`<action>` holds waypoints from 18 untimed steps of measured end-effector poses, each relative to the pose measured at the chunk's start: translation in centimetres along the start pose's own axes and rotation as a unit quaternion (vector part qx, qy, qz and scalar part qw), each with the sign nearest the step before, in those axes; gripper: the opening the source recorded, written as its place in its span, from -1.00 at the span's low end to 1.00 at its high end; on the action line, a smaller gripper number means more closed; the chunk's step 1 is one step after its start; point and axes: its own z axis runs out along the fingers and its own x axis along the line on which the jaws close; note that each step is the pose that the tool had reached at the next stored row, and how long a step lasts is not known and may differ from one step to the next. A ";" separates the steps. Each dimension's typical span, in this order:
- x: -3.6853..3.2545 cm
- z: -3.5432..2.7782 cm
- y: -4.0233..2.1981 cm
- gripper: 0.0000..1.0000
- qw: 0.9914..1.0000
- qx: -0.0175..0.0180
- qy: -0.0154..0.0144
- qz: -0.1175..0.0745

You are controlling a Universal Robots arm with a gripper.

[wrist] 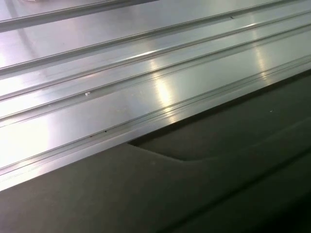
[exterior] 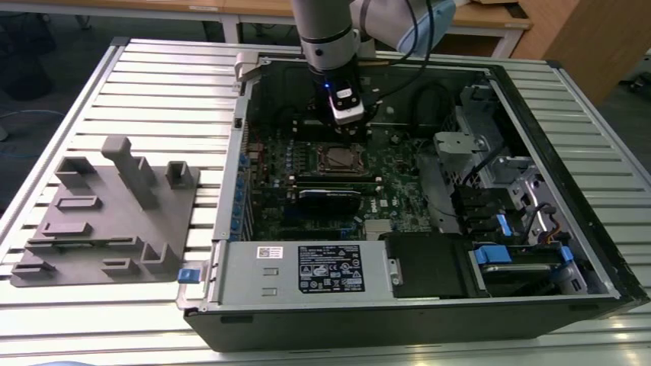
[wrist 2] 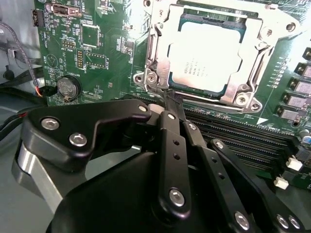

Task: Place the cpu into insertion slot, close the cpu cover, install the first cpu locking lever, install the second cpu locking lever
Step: 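Install the first cpu locking lever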

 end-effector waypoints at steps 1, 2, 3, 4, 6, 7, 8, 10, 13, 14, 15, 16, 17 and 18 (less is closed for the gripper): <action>0.00 0.00 0.00 -0.79 1.000 0.000 0.000 0.000; 0.00 0.00 0.01 -0.79 1.000 0.000 0.000 0.000; -0.03 0.01 0.02 -0.79 1.000 0.000 0.000 0.000; -0.06 0.01 0.03 -0.79 1.000 0.000 0.000 0.000; -0.12 0.04 0.07 -0.79 1.000 0.000 0.000 0.000; -0.16 0.05 0.09 -0.79 1.000 0.000 0.000 0.000; -0.19 0.06 0.11 -0.79 1.000 0.000 0.000 0.000; -0.26 0.09 0.14 -0.79 1.000 0.000 0.000 0.000; -0.31 0.12 0.16 -0.79 1.000 0.000 0.000 0.000; -0.31 0.13 0.16 -0.79 1.000 0.000 0.000 0.000; -0.31 0.19 0.18 -0.79 1.000 -0.001 0.000 0.000; -0.31 0.20 0.18 -0.79 1.000 -0.001 0.000 0.000; -0.31 0.20 0.17 -0.79 1.000 0.000 0.000 0.000; -0.31 0.19 0.17 -0.79 1.000 0.000 0.000 0.000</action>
